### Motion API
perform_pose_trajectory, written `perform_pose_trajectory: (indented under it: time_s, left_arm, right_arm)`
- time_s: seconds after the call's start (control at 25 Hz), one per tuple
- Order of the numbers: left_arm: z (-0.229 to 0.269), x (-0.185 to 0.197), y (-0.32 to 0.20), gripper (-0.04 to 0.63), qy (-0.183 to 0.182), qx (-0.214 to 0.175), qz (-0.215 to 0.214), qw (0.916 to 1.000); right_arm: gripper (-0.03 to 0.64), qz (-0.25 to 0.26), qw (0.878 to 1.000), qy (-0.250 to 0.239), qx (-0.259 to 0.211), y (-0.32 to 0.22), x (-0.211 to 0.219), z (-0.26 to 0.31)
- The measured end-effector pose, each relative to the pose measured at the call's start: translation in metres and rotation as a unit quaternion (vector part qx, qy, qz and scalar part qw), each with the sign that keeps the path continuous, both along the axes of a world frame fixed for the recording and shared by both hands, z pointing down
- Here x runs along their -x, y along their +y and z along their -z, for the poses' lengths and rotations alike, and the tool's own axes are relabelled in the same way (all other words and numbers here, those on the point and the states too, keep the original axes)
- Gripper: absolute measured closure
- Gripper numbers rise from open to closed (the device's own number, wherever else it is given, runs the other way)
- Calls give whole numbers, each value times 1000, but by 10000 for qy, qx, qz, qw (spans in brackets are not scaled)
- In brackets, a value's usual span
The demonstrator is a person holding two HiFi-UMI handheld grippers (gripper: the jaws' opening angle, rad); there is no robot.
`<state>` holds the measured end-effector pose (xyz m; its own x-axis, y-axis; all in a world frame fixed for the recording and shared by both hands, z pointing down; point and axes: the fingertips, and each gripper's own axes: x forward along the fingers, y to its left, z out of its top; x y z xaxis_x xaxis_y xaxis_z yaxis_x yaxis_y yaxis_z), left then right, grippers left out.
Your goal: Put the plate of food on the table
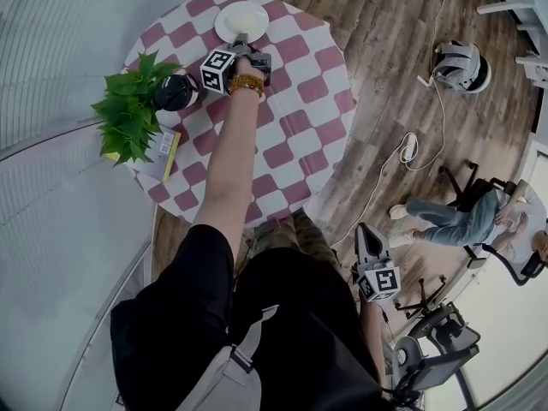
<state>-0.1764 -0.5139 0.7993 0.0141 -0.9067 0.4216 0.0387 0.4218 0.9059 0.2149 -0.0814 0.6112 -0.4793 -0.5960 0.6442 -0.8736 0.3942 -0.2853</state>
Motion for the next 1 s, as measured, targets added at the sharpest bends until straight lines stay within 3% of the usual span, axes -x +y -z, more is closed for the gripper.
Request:
perform_pose_trajectory:
  time_s: [0.52, 1.0]
  left_arm:
    - [-3, -2, 8, 573, -117, 319, -224, 9992]
    - [-1, -14, 20, 544, -176, 722, -739, 9945]
  right_arm:
    - [603, 47, 10000, -21, -74, 4, 2, 1]
    - [603, 181, 9996, -51, -188, 10, 4, 6]
